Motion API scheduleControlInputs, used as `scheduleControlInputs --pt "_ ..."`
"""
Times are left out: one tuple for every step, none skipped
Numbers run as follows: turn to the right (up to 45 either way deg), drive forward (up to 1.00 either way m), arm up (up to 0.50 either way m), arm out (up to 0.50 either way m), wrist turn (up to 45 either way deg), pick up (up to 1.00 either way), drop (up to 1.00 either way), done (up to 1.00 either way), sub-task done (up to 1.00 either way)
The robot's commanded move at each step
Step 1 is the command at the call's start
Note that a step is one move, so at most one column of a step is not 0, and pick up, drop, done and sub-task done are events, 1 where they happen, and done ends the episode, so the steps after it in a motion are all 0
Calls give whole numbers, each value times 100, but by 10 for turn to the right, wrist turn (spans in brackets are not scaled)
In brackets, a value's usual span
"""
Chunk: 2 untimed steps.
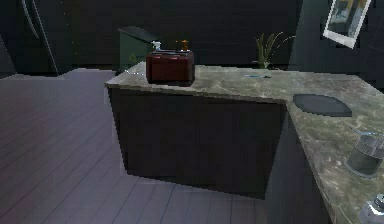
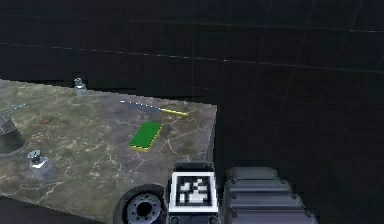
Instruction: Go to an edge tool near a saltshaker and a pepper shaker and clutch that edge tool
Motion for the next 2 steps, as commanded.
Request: scheduleControlInputs --pt "0 0 0 42 0 0 0 0 0" --pt "0 0 0 0 450 0 0 0 0"
